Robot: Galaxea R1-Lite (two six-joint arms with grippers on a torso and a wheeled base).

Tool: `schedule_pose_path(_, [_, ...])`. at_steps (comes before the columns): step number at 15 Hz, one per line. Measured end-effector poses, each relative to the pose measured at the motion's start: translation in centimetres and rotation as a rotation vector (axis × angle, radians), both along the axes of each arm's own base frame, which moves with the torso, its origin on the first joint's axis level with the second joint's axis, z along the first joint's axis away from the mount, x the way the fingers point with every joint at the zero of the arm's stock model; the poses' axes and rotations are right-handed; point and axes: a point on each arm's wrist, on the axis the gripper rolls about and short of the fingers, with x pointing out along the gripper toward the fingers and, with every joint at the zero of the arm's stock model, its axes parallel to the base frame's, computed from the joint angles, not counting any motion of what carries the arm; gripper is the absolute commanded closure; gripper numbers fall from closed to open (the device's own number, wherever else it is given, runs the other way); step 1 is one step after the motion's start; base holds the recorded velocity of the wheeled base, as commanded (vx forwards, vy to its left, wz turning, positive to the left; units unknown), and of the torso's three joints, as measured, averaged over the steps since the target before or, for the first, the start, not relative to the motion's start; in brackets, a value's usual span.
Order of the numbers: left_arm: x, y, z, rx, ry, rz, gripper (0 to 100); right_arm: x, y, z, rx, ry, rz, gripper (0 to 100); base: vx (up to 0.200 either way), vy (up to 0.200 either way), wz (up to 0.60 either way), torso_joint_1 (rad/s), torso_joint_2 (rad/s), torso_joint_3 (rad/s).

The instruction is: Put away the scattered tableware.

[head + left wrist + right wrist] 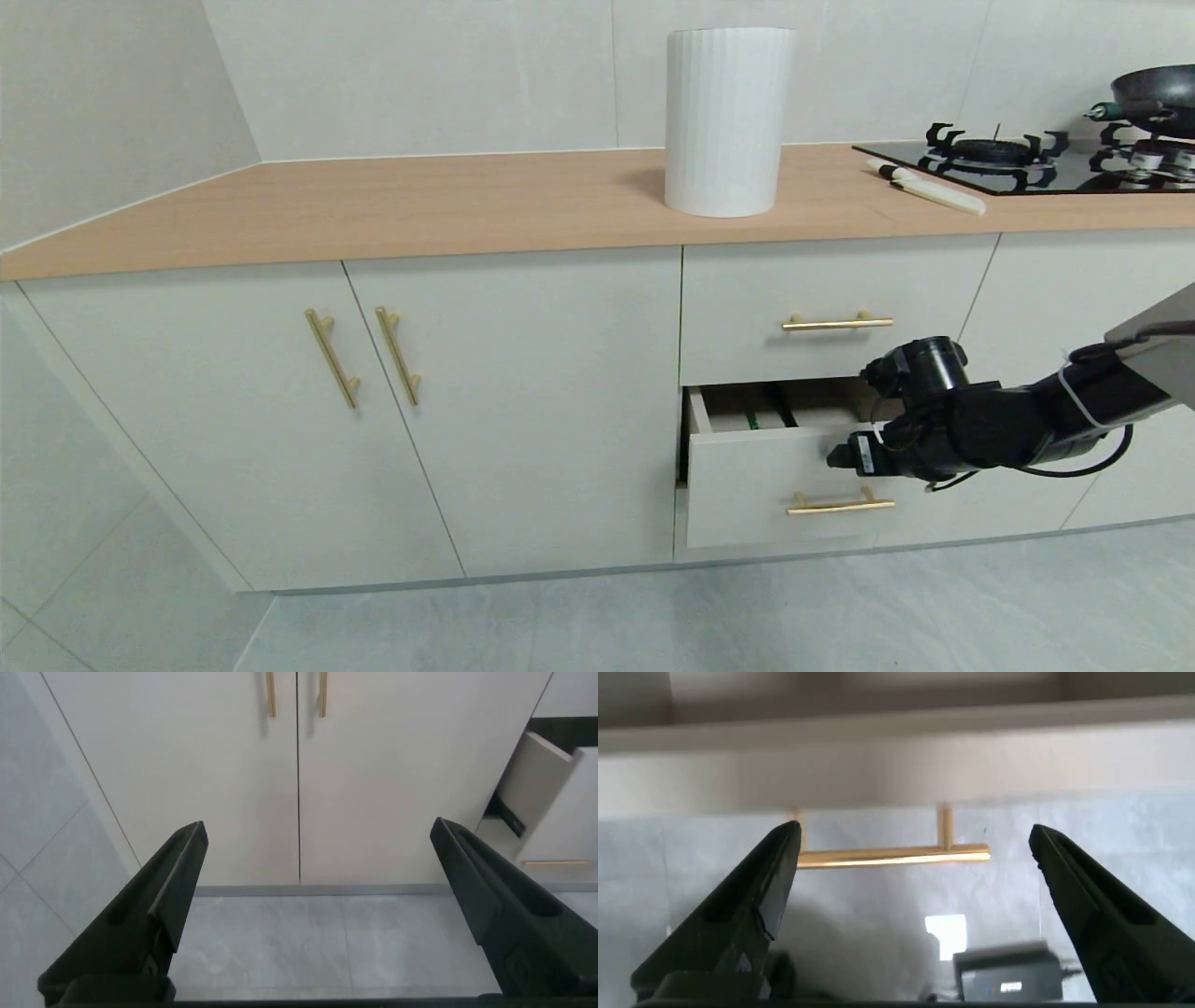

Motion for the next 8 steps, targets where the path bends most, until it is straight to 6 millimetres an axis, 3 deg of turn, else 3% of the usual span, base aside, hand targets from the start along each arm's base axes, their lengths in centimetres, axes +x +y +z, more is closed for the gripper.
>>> schedule_pose_path(4, [0.0,0.0,0.0,0.000,0.000,0.000,0,2.1,0.2,-0.9,0.002,-0.019,-0.003,0,0.000,0.000,0.00,0.000,0.00,0.000])
schedule_pose_path(8, [0.0,0.0,0.0,0.000,0.000,0.000,0,4.3,0.7,-2.0,0.038,-0.189,-0.006,0,0.000,0.000,0.00,0.000,0.00,0.000])
